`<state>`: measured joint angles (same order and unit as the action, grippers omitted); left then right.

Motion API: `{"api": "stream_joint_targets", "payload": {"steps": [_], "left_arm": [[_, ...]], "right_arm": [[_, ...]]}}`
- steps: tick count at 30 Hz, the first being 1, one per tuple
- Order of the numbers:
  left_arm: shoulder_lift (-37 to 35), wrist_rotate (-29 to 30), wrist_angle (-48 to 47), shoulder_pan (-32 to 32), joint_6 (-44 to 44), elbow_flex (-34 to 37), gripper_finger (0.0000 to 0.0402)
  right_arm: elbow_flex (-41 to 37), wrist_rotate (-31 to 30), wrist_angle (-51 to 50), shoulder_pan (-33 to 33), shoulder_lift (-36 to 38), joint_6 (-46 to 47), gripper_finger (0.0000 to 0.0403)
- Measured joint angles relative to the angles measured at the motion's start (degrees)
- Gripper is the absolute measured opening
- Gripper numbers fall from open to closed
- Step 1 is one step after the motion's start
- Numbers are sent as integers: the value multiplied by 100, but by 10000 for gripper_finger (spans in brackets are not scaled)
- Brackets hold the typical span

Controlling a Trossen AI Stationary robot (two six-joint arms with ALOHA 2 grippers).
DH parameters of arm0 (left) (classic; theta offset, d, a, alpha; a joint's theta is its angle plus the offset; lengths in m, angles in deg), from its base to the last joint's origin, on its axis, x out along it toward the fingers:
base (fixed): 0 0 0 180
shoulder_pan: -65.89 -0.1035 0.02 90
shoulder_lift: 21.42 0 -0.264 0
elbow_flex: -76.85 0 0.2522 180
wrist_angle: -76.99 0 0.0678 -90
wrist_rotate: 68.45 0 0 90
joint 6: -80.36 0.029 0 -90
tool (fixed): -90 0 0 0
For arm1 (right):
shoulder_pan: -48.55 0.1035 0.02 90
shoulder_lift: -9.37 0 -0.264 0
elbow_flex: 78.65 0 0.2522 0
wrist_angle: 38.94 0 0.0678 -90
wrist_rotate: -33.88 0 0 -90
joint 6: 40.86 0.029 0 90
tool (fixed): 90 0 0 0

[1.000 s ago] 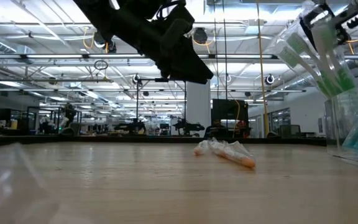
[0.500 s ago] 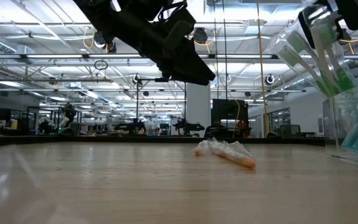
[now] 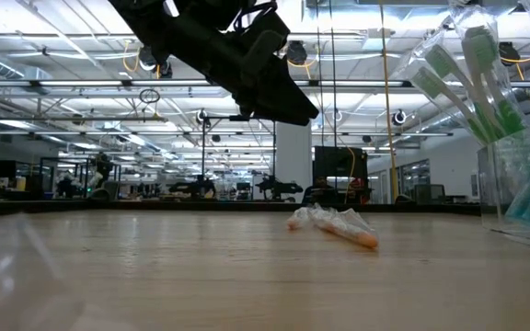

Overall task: Pick & Place toothbrushing station
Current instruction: Put the orange toothbrush into the bottom section of the transparent organizer

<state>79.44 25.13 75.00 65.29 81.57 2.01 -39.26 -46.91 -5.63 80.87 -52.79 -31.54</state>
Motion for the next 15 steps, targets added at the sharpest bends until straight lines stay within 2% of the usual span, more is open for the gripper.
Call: {"api": "stream_joint_targets", "payload": {"steps": [5,11,15], "left_arm": [[-2,0,4,-3,0,0,228],[-5,118,37,-17,6,0,228],[-7,251,38,-17,7,0,228]], "right_arm": [[717,-187,-1187,-9,-144,-311,109],[1949,-147,-3073,-9,-531,-564,11],[2159,-140,-3011,-9,-876,-448,8]]}}
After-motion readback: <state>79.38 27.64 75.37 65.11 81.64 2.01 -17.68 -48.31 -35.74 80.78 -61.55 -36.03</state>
